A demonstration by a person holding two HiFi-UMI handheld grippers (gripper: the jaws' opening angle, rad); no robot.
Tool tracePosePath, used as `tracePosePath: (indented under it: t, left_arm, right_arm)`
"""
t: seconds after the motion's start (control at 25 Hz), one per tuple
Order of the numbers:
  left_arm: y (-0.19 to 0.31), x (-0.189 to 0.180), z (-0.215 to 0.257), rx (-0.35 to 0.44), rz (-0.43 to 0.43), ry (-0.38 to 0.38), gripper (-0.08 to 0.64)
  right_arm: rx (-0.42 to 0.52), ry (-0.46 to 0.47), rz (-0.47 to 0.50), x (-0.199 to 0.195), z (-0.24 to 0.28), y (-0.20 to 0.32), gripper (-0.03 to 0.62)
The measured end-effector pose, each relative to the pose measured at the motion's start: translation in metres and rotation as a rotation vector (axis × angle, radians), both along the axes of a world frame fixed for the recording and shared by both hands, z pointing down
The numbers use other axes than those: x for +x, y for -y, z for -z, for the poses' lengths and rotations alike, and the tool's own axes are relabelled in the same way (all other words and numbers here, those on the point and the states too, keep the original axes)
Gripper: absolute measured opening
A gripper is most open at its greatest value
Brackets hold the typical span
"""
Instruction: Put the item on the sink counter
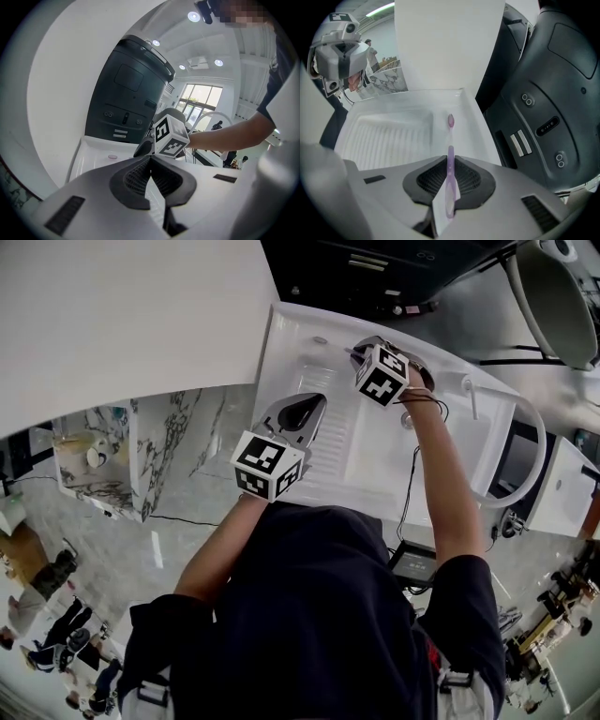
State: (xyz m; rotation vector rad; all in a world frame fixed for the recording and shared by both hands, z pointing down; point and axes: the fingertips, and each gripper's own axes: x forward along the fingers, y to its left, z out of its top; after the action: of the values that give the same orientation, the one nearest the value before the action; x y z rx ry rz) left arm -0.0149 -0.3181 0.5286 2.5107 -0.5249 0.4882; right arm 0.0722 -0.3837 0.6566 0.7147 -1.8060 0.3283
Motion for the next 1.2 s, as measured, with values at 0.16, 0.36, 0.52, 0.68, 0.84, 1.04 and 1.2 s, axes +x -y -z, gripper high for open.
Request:
tracePosePath:
  t: [0.16, 0.36, 0.52, 0.68, 0.84, 1.04, 1.2]
  left_arm:
    - [0.000, 0.001, -0.002, 0.010, -0.013, 0.017, 0.011]
    - [0.001, -0.002, -0.006, 0.008, -0.014, 0.028, 0.011]
    - [0.002, -0.001, -0.006, 0.001, -0.011, 0.025, 0.011]
    - [0.002, -0.002, -0.008, -0.012, -0.004, 0.021, 0.011]
    - [0.002, -0.001, -0.007, -0.019, -0.002, 0.012, 0.011]
    - [0.002, -0.001, -0.010, -0.035, 0.005, 0.012, 0.011]
    - [0.002, -0.003, -0.011, -0.039, 0.008, 0.011, 0.011]
  right_arm:
    - [0.002, -0.028, 0.023, 0.002, -0.006, 0.003, 0.067]
    - [0.010, -0.045, 0.034, 0.002, -0.013, 0.004, 0.067]
    - [0.013, -0.043, 0.031, 0.002, -0.014, 0.005, 0.067]
    - [0.016, -0.042, 0.026, 0.002, -0.015, 0.005, 0.067]
    - [0.023, -0.049, 0.019, 0.002, -0.015, 0.006, 0.067]
    - [0.024, -0.049, 0.003, 0.004, -0.015, 0.007, 0.067]
    - [0.029, -0.042, -0.004, 0.003, -0.015, 0.006, 0.067]
